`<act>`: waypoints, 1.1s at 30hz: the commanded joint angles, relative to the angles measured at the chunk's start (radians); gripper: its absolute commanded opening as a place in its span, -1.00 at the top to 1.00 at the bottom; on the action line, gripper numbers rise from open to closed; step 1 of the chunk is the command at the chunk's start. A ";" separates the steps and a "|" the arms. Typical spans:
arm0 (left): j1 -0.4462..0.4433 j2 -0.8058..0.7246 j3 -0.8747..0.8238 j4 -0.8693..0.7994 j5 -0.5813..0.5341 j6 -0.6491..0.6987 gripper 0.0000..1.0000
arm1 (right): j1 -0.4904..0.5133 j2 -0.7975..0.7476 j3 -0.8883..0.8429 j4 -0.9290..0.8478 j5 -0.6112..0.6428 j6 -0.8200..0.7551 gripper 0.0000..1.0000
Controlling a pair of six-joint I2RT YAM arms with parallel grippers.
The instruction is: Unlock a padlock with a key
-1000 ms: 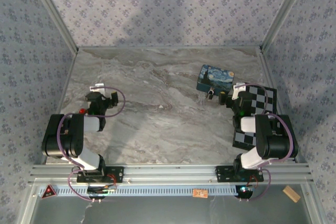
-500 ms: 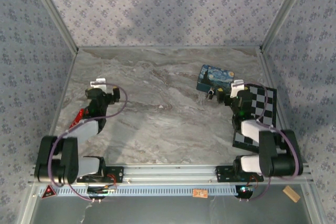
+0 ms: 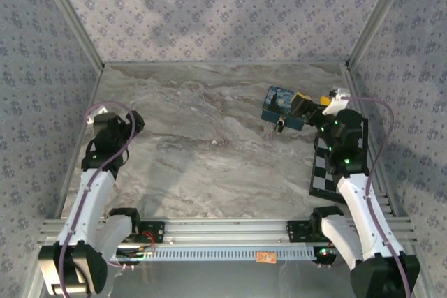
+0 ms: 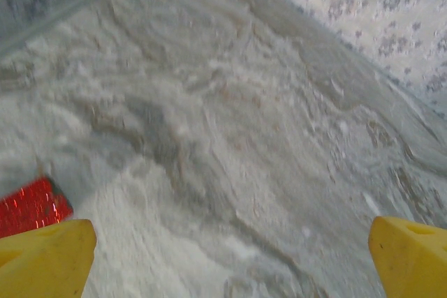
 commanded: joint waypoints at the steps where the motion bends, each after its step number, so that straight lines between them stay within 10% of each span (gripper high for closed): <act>1: 0.020 -0.072 -0.059 -0.064 0.223 -0.034 -1.00 | -0.028 -0.024 -0.065 -0.110 -0.093 0.110 -0.98; 7: 0.021 -0.133 -0.069 -0.050 0.372 0.012 -1.00 | 0.173 0.026 0.041 -0.268 -0.154 -0.090 -0.98; 21: 0.019 -0.463 -0.180 -0.091 0.207 -0.019 -1.00 | 0.976 0.521 0.343 -0.466 0.210 -0.198 -0.86; 33: 0.019 -0.496 -0.172 -0.125 0.167 0.007 -1.00 | 1.183 0.880 0.607 -0.640 0.156 -0.238 -0.77</act>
